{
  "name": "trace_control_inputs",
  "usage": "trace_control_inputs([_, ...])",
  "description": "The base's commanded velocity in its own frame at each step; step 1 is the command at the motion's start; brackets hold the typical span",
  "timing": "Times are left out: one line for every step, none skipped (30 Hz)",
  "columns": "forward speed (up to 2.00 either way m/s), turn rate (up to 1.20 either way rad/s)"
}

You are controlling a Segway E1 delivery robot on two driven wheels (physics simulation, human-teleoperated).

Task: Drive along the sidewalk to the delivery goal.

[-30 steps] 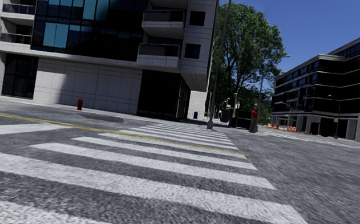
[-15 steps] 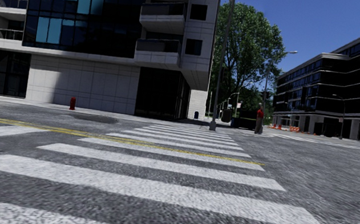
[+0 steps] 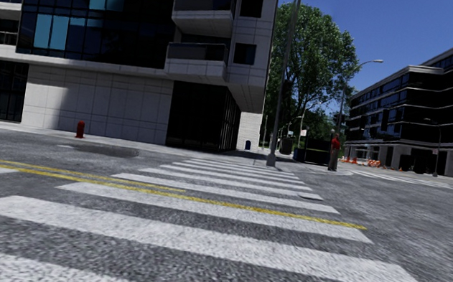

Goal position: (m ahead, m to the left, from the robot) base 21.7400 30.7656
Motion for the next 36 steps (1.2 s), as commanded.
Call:
trace_control_inputs([2.00,-1.20])
trace_control_inputs([2.00,-1.20])
trace_control_inputs([2.00,-1.20])
trace_control_inputs([2.00,-1.20])
trace_control_inputs([2.00,-0.85])
trace_control_inputs([2.00,-0.02])
trace_control_inputs([2.00,-0.02])
trace_control_inputs([2.00,0.00])
trace_control_inputs([2.00,0.00])
trace_control_inputs([2.00,0.00])
trace_control_inputs([2.00,0.00])
trace_control_inputs([2.00,0.00])
trace_control_inputs([2.00,0.00])
trace_control_inputs([2.00,0.00])
trace_control_inputs([2.00,0.00])
trace_control_inputs([2.00,0.00])
trace_control_inputs([2.00,0.00])
trace_control_inputs([2.00,0.00])
trace_control_inputs([2.00,0.00])
trace_control_inputs([2.00,0.00])
trace_control_inputs([2.00,0.00])
trace_control_inputs([2.00,0.00])
trace_control_inputs([2.00,0.00])
trace_control_inputs([2.00,0.00])
trace_control_inputs([2.00,0.00])
trace_control_inputs([2.00,0.00])
trace_control_inputs([2.00,0.00])
trace_control_inputs([2.00,0.00])
trace_control_inputs([2.00,0.00])
trace_control_inputs([2.00,0.00])
trace_control_inputs([2.00,0.00])
trace_control_inputs([2.00,0.00])
trace_control_inputs([2.00,0.00])
trace_control_inputs([2.00,0.00])
trace_control_inputs([2.00,0.00])
trace_control_inputs([2.00,0.00])
